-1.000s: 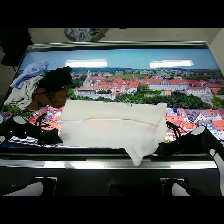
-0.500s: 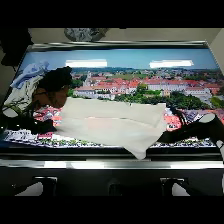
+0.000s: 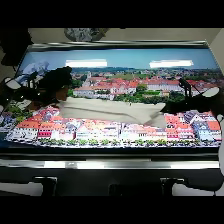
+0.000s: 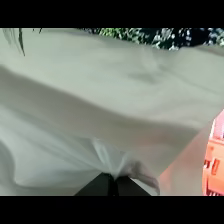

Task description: Fold the shirts.

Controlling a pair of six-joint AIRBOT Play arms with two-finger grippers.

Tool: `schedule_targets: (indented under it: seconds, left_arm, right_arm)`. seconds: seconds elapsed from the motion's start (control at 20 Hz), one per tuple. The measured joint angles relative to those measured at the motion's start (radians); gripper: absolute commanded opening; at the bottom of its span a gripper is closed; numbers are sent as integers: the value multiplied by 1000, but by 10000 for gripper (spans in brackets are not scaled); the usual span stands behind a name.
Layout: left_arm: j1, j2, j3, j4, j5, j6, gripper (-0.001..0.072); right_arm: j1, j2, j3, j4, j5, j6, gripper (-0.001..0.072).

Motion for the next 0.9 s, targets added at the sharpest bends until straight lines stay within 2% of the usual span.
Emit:
schedule_targets:
  seconds: [0.2,0.25,0.3,0.35,0.4,0.45,0.5,0.55,0.75,0.9]
  left_arm:
    - [-16,-149,118,-3,-18,-44,30]
    - [-19,-175,131,-3,-24,-47,89]
    - [-23,-197,140,-3,-29,-50,296]
    - [-24,-212,146,-3,-36,-53,513]
    - [-24,-221,153,-3,-47,-60,542]
    - [-24,-224,162,-5,-50,-60,542]
    - [-21,-225,170,-5,-54,-60,542]
    - [-15,-219,181,-5,-68,-60,541]
    - [7,-155,214,-5,-91,-60,531]
    - [12,-85,223,-5,-103,-59,530]
  right_arm:
    - [36,-93,36,18,-83,22,44]
    - [41,-107,40,20,-90,24,49]
    - [44,-116,43,23,-98,24,135]
    - [45,-120,46,23,-100,21,286]
    - [44,-121,51,23,-98,11,437]
    - [41,-119,62,23,-88,-4,518]
    - [33,-111,76,23,-67,-22,547]
    - [20,-99,93,23,-42,-41,571]
    - [-54,-39,143,-14,48,-100,573]
    - [-135,-43,148,-81,120,-89,706]
